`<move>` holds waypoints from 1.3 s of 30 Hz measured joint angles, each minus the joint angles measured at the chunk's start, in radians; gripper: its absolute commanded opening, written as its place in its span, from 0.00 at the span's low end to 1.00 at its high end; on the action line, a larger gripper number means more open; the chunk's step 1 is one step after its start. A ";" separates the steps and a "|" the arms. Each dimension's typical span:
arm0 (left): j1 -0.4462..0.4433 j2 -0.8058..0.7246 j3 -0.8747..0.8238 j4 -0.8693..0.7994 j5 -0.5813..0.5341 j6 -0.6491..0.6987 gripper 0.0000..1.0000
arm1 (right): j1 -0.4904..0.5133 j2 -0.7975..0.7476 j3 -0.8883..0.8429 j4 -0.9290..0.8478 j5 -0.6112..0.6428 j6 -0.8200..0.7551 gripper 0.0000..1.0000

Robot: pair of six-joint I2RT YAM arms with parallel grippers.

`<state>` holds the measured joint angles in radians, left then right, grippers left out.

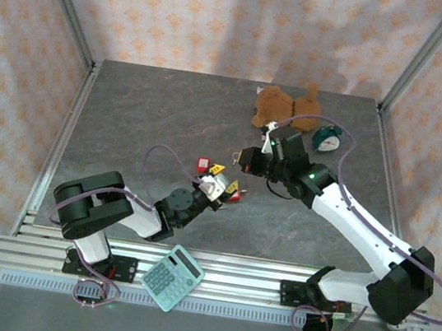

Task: Unlock with the key

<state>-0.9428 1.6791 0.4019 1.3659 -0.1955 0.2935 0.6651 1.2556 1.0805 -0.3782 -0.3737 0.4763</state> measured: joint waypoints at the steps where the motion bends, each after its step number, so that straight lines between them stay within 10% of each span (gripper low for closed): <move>1: 0.000 0.004 0.004 0.000 -0.002 0.003 0.49 | 0.000 -0.006 -0.004 0.001 -0.003 0.005 0.00; 19: 0.005 0.043 0.064 0.005 0.009 0.001 0.38 | 0.000 -0.096 -0.084 0.015 -0.020 0.078 0.00; 31: 0.005 0.061 0.087 0.008 0.031 -0.007 0.52 | 0.000 -0.096 -0.114 0.058 0.010 0.156 0.00; 39: 0.002 0.078 0.132 0.008 -0.031 -0.003 0.36 | 0.009 -0.098 -0.155 0.073 0.042 0.218 0.00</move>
<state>-0.9409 1.7569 0.5343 1.3739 -0.2260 0.2905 0.6739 1.1580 0.9253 -0.3050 -0.3321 0.6941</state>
